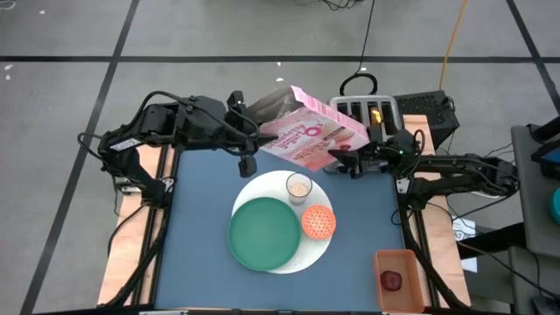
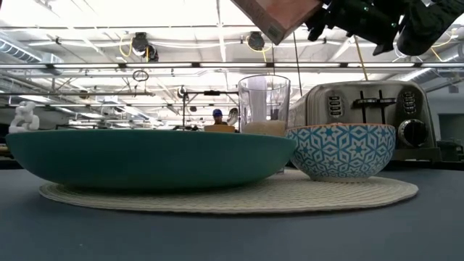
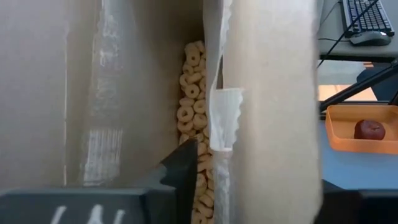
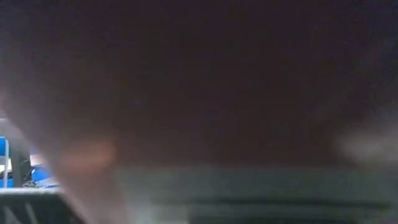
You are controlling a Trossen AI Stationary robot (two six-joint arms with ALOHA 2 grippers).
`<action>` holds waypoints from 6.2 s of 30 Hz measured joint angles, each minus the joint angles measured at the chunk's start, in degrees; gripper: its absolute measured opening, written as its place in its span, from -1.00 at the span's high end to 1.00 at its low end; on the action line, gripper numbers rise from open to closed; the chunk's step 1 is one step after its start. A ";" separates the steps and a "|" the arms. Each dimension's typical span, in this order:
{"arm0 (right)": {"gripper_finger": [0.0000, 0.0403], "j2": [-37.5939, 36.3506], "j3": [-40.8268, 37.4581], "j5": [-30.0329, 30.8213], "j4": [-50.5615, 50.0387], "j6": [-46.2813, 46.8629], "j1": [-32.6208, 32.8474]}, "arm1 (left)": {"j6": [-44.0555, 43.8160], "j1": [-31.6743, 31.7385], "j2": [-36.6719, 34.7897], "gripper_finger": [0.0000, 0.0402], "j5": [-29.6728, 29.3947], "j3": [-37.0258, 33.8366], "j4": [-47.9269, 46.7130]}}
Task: Arrange a breakfast setting
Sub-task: Pour the cereal into the orange bowl
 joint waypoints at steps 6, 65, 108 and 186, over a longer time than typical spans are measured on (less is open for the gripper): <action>-0.16 -1.91 0.00 -0.06 -0.15 0.02 -0.79 | -0.22 0.00 -1.55 0.28 0.04 1.39 -0.14; -0.16 -54.01 0.02 -3.35 -62.53 -2.99 -2.92 | -7.55 -0.63 -23.65 0.28 -4.90 -52.60 16.73; -0.16 -57.08 0.02 -5.70 -71.02 -3.84 -2.85 | -0.60 0.30 -16.45 0.28 3.74 -52.42 30.97; -0.16 -11.55 -3.87 1.64 15.02 -3.17 -2.78 | -7.25 9.43 11.85 -0.96 17.39 -65.47 121.33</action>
